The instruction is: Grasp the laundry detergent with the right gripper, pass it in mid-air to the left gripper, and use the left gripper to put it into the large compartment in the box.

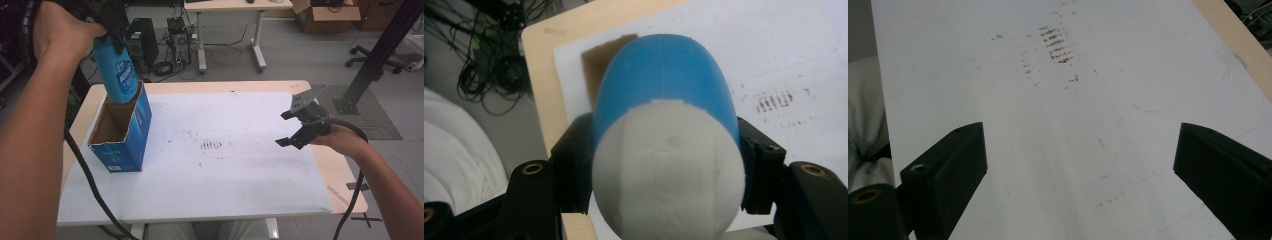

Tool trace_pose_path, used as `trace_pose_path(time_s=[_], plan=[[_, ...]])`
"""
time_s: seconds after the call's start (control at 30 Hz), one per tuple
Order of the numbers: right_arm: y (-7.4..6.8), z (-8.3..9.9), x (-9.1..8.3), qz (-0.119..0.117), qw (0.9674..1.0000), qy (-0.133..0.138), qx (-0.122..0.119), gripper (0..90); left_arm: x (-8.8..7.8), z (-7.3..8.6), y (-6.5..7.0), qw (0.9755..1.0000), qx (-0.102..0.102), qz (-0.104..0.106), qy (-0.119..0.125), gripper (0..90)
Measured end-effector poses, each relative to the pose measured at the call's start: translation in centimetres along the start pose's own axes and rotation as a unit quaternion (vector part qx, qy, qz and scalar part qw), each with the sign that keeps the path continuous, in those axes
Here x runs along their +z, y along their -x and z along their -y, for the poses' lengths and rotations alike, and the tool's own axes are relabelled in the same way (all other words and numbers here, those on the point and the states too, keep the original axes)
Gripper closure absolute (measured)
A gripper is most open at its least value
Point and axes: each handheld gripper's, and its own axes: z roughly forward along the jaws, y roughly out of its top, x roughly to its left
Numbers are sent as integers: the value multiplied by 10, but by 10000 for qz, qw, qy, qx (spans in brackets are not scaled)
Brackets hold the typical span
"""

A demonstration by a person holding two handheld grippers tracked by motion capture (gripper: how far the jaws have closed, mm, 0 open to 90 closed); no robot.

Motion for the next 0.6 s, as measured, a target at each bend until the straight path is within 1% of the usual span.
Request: trace_pose_path(time_s=[0.1, 0.23, 0.53, 0.6], plan=[[0, 0, 0, 1, 10000, 27, 14, 67, 4, 5, -8, 9998, -208, -62, -31, 381], [1, -1, 0, -1, 10000, 25, -3, 68, 13, 11, -15, 9991, -396, -111, -68, 381], [0, -3, 2, -28, 10000, 9, -48, 74, 32, 23, -24, 9981, -599, -96, -137, 381], [-1, -4, 2, -42, 10000, 3, -41, 73, 35, 24, -26, 9979, -604, -139, -167, 381]])
